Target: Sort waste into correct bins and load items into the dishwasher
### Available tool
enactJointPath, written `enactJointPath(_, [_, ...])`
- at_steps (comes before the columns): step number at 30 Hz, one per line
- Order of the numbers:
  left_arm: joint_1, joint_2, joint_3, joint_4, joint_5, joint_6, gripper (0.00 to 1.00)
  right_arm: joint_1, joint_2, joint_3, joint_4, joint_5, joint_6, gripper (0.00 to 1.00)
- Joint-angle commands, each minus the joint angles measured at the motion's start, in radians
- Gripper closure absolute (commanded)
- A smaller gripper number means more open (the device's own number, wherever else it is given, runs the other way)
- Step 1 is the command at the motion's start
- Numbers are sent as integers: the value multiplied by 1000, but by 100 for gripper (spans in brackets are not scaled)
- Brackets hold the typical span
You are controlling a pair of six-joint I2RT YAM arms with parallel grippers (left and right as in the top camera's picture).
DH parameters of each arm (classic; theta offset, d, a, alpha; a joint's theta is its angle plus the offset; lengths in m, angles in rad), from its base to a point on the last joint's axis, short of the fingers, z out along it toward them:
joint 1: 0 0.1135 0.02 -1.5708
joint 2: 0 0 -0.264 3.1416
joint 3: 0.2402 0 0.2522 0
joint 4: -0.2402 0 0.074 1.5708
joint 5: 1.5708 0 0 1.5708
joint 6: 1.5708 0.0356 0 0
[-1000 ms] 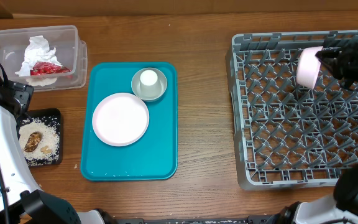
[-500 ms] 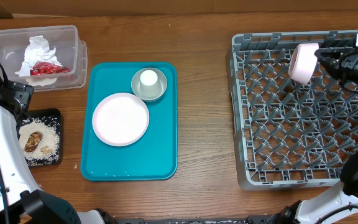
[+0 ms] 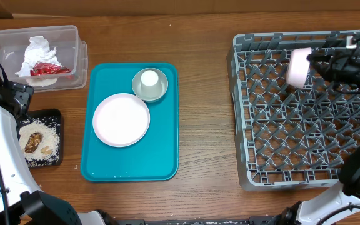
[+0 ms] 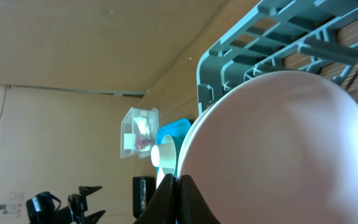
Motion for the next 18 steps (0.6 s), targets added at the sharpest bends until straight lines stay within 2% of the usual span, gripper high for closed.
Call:
enactJointPath(1, [-2, 6, 2, 1, -14, -13, 0, 16, 0, -6, 21, 18, 14, 96])
enactJointPath(4, [-2, 6, 2, 1, -14, -13, 0, 3, 0, -6, 27, 93, 101, 96])
enactJointPath(8, [-2, 6, 2, 1, -14, -13, 0, -34, 0, -6, 13, 116, 105, 96])
enactJointPath(10, [-2, 6, 2, 1, -14, -13, 0, -50, 0, -4, 15, 129, 105, 86])
enactJointPath(18, [-2, 6, 2, 1, -14, -13, 0, -109, 0, 73, -96, 347, 106, 85])
